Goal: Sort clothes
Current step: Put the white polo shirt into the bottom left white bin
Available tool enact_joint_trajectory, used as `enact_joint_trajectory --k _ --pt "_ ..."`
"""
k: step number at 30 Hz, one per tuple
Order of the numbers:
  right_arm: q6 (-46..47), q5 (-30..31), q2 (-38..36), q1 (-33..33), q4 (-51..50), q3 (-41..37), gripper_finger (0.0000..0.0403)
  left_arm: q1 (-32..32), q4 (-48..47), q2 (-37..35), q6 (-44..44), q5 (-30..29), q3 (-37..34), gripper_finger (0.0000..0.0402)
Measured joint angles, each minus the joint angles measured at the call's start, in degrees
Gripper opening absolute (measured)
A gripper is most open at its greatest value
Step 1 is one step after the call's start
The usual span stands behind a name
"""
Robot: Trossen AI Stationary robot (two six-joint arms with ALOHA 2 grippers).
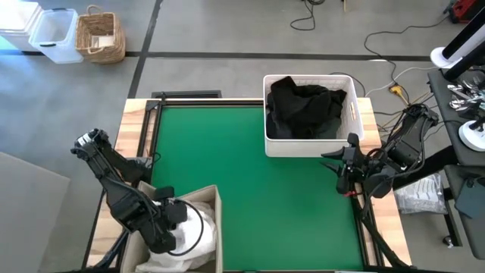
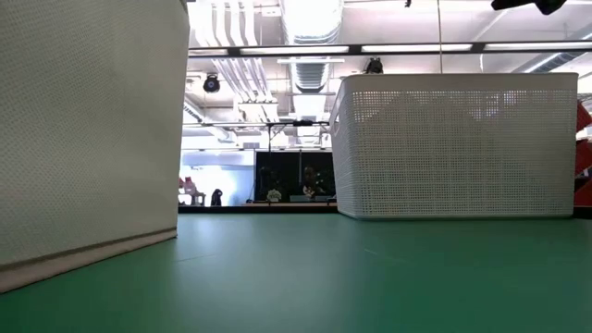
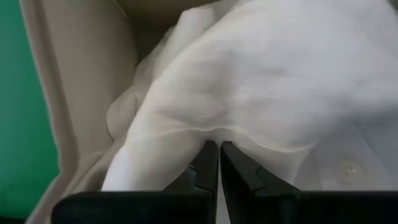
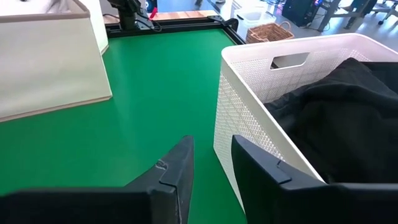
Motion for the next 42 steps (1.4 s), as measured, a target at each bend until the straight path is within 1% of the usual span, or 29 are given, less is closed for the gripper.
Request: enact_joint_trajectory --k 4,8,12,18,21,24,27,30,32,34,38,42 --pt "0.16 0.0 -0.01 -0.01 0.14 -0.07 0.0098 0.57 3.27 0.0 -1.13 0.7 -2.88 0.0" --pt "0.87 0.0 0.0 -0.02 0.17 -0.07 0.0103 1.6 8.64 0.0 2.33 0.87 -6.77 0.0" --pt "1.02 0.01 0.0 0.0 0.65 -0.07 0.0109 2.7 9.55 0.0 3.64 1.42 -8.76 0.0" --pt "2.29 0.0 0.0 -0.02 1.12 -0.09 0.0103 5.84 18.18 -0.17 6.96 11.35 -12.52 0.0" --pt "3.0 0.0 0.04 0.0 1.13 -0.09 0.0098 6.39 19.58 -0.35 7.16 12.57 -14.26 0.0" --pt "3.04 0.0 0.09 0.0 1.16 -0.09 0.0096 6.35 19.76 -0.34 7.45 12.58 -14.76 0.0" --pt "2.98 0.0 0.07 0.0 1.19 -0.09 0.0097 6.3 16.68 -0.07 7.75 11.75 -12.75 0.0" --pt "2.93 0.0 0.09 0.0 1.19 -0.09 0.0102 6.11 12.42 0.35 7.2 7.93 -8.61 0.0" --pt "2.9 0.0 0.09 0.0 1.19 -0.09 0.0106 5.59 11.76 0.06 7.39 4.81 -5.4 0.0" --pt "2.81 0.0 0.09 -0.01 1.19 -0.09 0.0109 5.06 9.81 0.06 7.51 2.96 -3.31 0.0" --pt "2.06 0.02 0.09 0.0 1.19 -0.09 0.0114 4.27 7.89 0.11 7.39 0.85 -0.02 0.0" --pt "1.92 0.02 0.09 -0.01 1.19 -0.09 0.0117 3.99 4.39 0.15 5.35 0.85 1.6 0.0"
